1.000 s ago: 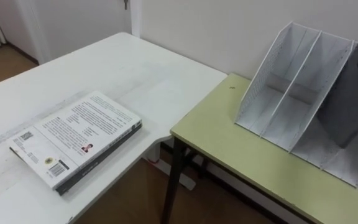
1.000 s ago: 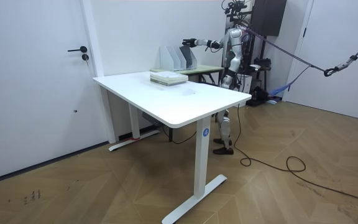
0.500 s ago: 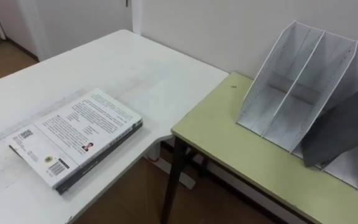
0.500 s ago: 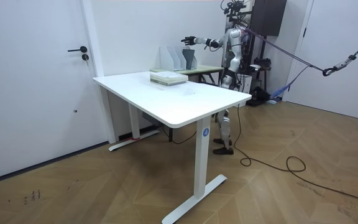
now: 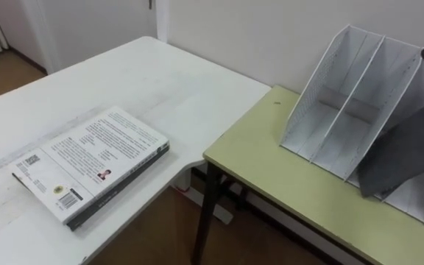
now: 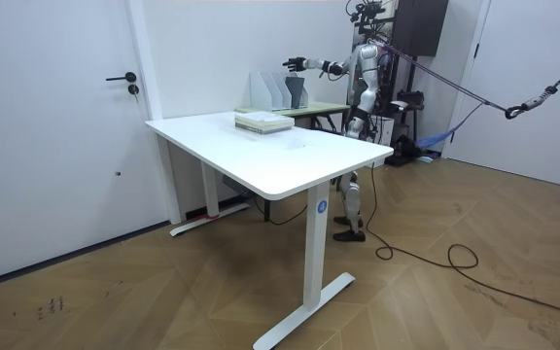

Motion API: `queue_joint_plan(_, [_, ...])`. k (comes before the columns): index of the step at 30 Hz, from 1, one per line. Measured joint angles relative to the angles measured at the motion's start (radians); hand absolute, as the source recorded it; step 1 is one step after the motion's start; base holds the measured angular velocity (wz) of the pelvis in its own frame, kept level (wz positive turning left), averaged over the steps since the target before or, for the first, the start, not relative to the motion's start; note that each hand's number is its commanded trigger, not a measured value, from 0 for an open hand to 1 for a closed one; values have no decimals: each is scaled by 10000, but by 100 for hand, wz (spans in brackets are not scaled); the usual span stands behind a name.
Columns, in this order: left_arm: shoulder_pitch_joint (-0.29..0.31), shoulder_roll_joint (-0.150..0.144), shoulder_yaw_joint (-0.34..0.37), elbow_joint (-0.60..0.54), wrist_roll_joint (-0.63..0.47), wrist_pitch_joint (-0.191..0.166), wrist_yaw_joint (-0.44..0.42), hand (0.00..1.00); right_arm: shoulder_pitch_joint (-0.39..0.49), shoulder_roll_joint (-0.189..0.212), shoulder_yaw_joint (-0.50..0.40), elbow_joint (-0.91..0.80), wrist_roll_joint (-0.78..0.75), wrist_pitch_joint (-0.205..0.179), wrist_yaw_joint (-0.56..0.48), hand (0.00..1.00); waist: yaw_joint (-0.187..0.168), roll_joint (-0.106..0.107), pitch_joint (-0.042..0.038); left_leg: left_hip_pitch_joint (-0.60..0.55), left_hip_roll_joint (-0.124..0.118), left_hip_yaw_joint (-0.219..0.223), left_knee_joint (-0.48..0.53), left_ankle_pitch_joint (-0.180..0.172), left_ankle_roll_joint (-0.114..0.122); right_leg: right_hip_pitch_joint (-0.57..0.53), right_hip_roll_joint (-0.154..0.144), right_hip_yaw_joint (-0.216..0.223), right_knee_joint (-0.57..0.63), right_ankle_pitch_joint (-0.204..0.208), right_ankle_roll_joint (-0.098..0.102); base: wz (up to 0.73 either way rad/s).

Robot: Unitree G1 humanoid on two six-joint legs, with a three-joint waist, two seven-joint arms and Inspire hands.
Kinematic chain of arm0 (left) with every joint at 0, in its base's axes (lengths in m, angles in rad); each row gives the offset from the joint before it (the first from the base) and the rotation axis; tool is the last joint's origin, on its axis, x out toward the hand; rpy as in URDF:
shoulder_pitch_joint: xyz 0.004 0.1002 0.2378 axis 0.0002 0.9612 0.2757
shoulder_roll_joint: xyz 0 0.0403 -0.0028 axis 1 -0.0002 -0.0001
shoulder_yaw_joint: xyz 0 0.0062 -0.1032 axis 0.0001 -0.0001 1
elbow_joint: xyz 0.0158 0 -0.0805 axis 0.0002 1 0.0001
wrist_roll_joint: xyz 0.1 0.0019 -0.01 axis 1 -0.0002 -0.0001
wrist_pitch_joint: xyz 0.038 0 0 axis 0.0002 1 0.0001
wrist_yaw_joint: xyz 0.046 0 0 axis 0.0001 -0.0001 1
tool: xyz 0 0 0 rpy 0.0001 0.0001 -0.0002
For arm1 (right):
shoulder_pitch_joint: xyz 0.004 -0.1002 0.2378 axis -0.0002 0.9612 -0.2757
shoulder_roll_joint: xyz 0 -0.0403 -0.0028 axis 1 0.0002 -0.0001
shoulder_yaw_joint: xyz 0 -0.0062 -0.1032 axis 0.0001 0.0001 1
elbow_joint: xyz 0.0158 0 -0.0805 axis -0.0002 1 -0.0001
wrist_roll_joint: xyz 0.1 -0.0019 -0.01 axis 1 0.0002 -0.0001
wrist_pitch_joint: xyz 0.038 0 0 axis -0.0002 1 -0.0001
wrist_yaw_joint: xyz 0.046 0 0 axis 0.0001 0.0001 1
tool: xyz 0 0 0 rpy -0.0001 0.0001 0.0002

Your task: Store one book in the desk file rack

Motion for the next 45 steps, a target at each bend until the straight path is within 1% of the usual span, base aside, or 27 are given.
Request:
queue_joint_plan(4, [-4, 7, -18, -36, -7, 48, 91, 0, -190, -1, 339, -76, 580, 3, 282, 0, -24, 34, -20, -72, 3, 25, 14, 2, 2, -58, -11, 5, 20, 0, 0, 0])
queue_joint_plan(6, [-7, 10, -22, -51, -12, 51, 91, 0, -263, 0, 593, -419, 815, 21, 459, 0, -30, 43, -27, -94, 7, 44, 11, 4, 1, -100, -8, 37, 35, 0, 0, -2])
queue_joint_plan(9, [-6, 11, -11, -59, -1, 66, 74, 0, -264, 0, 897, -1674, 1098, 52, 1052, 0, 22, 45, -27, -64, 18, 101, -11, 13, -6, -113, 15, 150, 34, 0, 0, -6])
queue_joint_plan(13, [-45, 11, -4, -61, 0, 59, 70, 0, -212, 27, 1178, -2926, 1379, 71, 2126, 0, 148, 12, 7, 54, 9, 82, -25, 11, -4, 10, 8, 157, -24, 0, 0, 0])
queue_joint_plan(14, [-84, 20, -1, -61, -12, 58, 68, 0, -68, 67, 1216, -3457, 1629, 56, 2443, 0, 240, -9, 40, 58, 7, 74, -36, 11, -4, 8, 0, 155, -19, 0, 0, 0])
queue_joint_plan(15, [-113, 33, -1, -53, -12, 59, 67, 0, 27, 76, 1295, -3684, 1741, 49, 2630, 0, 256, -21, 47, 64, 11, 74, -35, 11, -4, 12, 0, 154, -11, 0, 0, 0])
queue_joint_plan(18, [-212, 53, -96, -36, -105, 54, 74, 0, 629, 182, 1792, -4901, 2358, 46, 3775, 0, 360, -26, 58, 19, 23, 71, -40, 7, -5, 27, -8, 145, -4, 1, 0, 0])
queue_joint_plan(20, [-233, 146, -282, -5, -198, 52, 62, 0, 1116, 188, 2324, -5562, 2968, 46, 5036, 0, 368, -28, 61, -14, 26, 13, -71, 7, -6, 38, -23, 93, -7, 1, -1, 6])
queue_joint_plan(21, [-254, 154, -295, 2, -197, 52, 55, 0, 1256, 186, 2431, -5690, 3050, 46, 5342, 0, 391, -34, 58, -34, 26, -5, -61, 7, -6, 37, -27, 75, -9, 1, -1, 9])
queue_joint_plan(23, [-274, 155, -301, 15, -192, 52, -46, 0, 1712, 201, 2657, -5977, 3285, 108, 6596, 0, 483, -33, 59, -62, 26, -16, 12, 7, -6, 38, -42, 58, -15, 1, -1, 6])
queue_joint_plan(24, [-264, 157, -300, 13, -196, 51, -106, 0, 1781, 207, 2690, -6010, 3289, 131, 6874, 0, 504, -31, 60, -67, 25, -23, 14, 7, -6, 36, -48, 53, -15, 1, -1, 5])
queue_joint_plan(26, [-240, 188, -292, 8, -312, 58, -220, 0, 1898, 204, 2922, -6075, 3325, 132, 7862, 0, 530, -25, 65, -90, 20, -63, 11, 7, -6, 36, -45, 56, -51, 1, 0, 5])
queue_joint_plan(27, [-252, 193, -291, 8, -357, 60, -237, 0, 1959, 203, 2971, -6148, 3323, 132, 8078, 0, 554, -34, 60, -89, 19, -67, 4, 7, -6, 39, -48, 57, -62, 1, 0, 0])
queue_joint_plan(28, [-296, 224, -306, 8, -383, 63, -301, 0, 2148, 169, 3159, -6411, 3296, 127, 8459, 0, 641, -43, 55, -88, 30, -65, -6, 7, -8, 40, -42, 55, -76, 1, 0, 0])
queue_joint_plan(29, [-347, 298, -343, 23, -383, 76, -349, 0, 2353, 164, 3438, -6648, 3255, 129, 8948, 0, 668, -75, 40, -89, 39, -65, -12, 8, -14, 64, -34, 51, -144, 3, -3, 0])
queue_joint_plan(30, [-363, 342, -404, 30, -382, 85, -355, 0, 2448, 156, 3575, -6728, 3254, 130, 9185, 0, 701, -91, 44, -86, 45, -67, -12, 9, -17, 77, -30, 39, -158, 3, -4, 0])
queue_joint_plan(32, [-611, 586, -762, 103, -367, 135, -418, 0, 2711, 131, 4358, -6797, 3246, 130, 10093, 0, 808, -165, 85, -76, 58, -95, -10, 12, -31, 72, -11, 59, -161, 3, -5, 3])
queue_joint_plan(33, [-678, 634, -836, 113, -357, 172, -424, 0, 2802, 139, 4537, -6814, 3191, 131, 10296, 0, 827, -175, 88, -72, 59, -97, -3, 13, -32, 46, -7, 92, -161, 4, -6, 0])
queue_joint_plan(34, [-827, 722, -1014, 130, -351, 234, -488, 0, 3070, 184, 4822, -6824, 2896, 114, 10722, 0, 974, -215, 122, -75, 59, -95, -5, 13, -33, 45, -3, 132, -160, 10, -16, 0])
queue_joint_plan(36, [-1011, 798, -1253, 224, -427, 253, -548, 0, 3785, 198, 5332, -6779, 2367, 135, 11189, 0, 1213, -231, 124, -76, 57, -95, -5, 13, -32, 53, -11, 142, -153, 10, -16, 2])
queue_joint_plan(38, [-1196, 829, -1437, 385, -631, 251, -563, 0, 4864, 202, 5937, -6713, 1707, 337, 11701, 0, 1531, -274, 144, -109, 40, -108, -17, 9, -25, 47, -21, 141, -164, 11, -12, 3])
queue_joint_plan(39, [-1214, 833, -1469, 416, -636, 251, -563, 0, 5114, 205, 6096, -6601, 1529, 336, 11832, 0, 1579, -267, 151, -142, 34, -126, -17, 5, -20, 47, -16, 141, -169, 12, -11, 11])
queue_joint_plan(40, [-1226, 835, -1496, 435, -638, 250, -586, 0, 5737, 322, 6213, -6300, 988, 348, 12102, 0, 1608, -255, 158, -179, 11, -223, 1, 1, -11, 45, -23, 140, -167, 12, -9, 18])
queue_joint_plan(41, [-1233, 833, -1523, 424, -639, 237, -610, 0, 6254, 531, 6214, -5891, 445, 357, 12262, 0, 1620, -208, 184, -238, 3, -272, 56, -7, 3, 27, -30, 162, -163, 14, -4, 17])
queue_joint_plan(42, [-1250, 828, -1540, 430, -656, 234, -613, 0, 6433, 634, 6212, -5621, 194, 360, 12325, 0, 1624, -171, 209, -261, 0, -277, 80, -12, 9, 15, -32, 161, -163, 14, -1, 7])
queue_joint_plan(44, [-1334, 751, -1563, 473, -729, 213, -613, 0, 7079, 832, 6166, -4834, -440, 369, 12361, 0, 1617, 48, 319, -336, -6, -278, 106, -19, 21, -10, -33, 171, -165, 25, 18, 0])
queue_joint_plan(45, [-1297, 739, -1559, 469, -808, 207, -609, 0, 7214, 874, 6132, -4632, -480, 369, 12390, 0, 1606, 99, 325, -350, -6, -279, 91, -22, 24, -17, -33, 169, -166, 26, 19, 0])
